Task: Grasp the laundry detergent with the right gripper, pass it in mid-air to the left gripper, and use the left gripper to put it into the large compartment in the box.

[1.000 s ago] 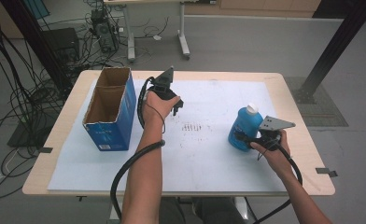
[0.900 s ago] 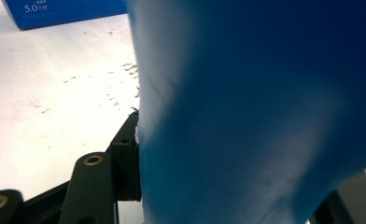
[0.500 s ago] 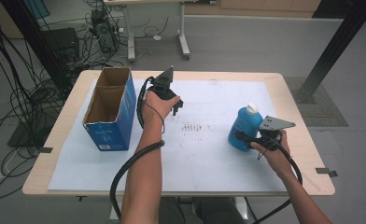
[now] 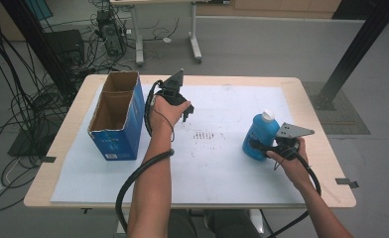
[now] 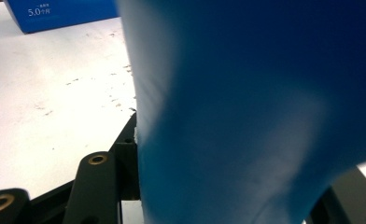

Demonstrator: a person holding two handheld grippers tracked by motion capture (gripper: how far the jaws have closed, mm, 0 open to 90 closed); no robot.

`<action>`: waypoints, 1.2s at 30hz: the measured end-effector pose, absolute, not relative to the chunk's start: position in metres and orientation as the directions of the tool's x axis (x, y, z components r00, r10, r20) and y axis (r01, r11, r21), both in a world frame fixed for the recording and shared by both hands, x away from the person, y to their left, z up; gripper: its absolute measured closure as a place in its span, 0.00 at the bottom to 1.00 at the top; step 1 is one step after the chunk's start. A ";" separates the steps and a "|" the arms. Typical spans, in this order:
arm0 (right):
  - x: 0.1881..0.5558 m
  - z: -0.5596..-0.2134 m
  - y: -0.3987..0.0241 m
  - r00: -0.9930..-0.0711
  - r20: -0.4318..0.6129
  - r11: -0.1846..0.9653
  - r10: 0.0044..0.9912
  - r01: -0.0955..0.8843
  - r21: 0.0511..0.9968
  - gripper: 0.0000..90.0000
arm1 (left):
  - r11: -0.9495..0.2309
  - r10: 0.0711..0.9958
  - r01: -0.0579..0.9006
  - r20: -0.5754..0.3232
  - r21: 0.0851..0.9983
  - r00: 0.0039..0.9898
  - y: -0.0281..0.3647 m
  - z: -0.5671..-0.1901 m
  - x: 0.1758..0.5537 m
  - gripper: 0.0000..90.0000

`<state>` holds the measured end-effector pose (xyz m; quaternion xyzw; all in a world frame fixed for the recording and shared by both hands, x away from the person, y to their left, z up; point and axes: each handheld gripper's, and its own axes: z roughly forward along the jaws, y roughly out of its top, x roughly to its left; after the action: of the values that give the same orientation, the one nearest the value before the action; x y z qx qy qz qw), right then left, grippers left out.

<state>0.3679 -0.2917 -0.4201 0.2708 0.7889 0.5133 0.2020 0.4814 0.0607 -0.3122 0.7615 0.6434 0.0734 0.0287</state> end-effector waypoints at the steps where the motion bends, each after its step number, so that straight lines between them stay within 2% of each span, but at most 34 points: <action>1: 0.368 -0.420 -0.292 -0.772 -0.040 0.326 0.635 0.220 0.920 0.48 | -0.168 0.985 0.976 0.074 0.139 0.159 0.060 -0.312 0.481 0.06; 36: 0.369 -0.420 -0.292 -0.772 -0.035 0.326 0.634 0.227 0.918 0.49 | -0.169 0.984 0.976 0.074 0.140 0.160 0.060 -0.310 0.481 0.06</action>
<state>0.3685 -0.2919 -0.4196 0.2726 0.7895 0.5126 0.1989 0.4805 0.0602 -0.3097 0.7610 0.6438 0.0737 0.0295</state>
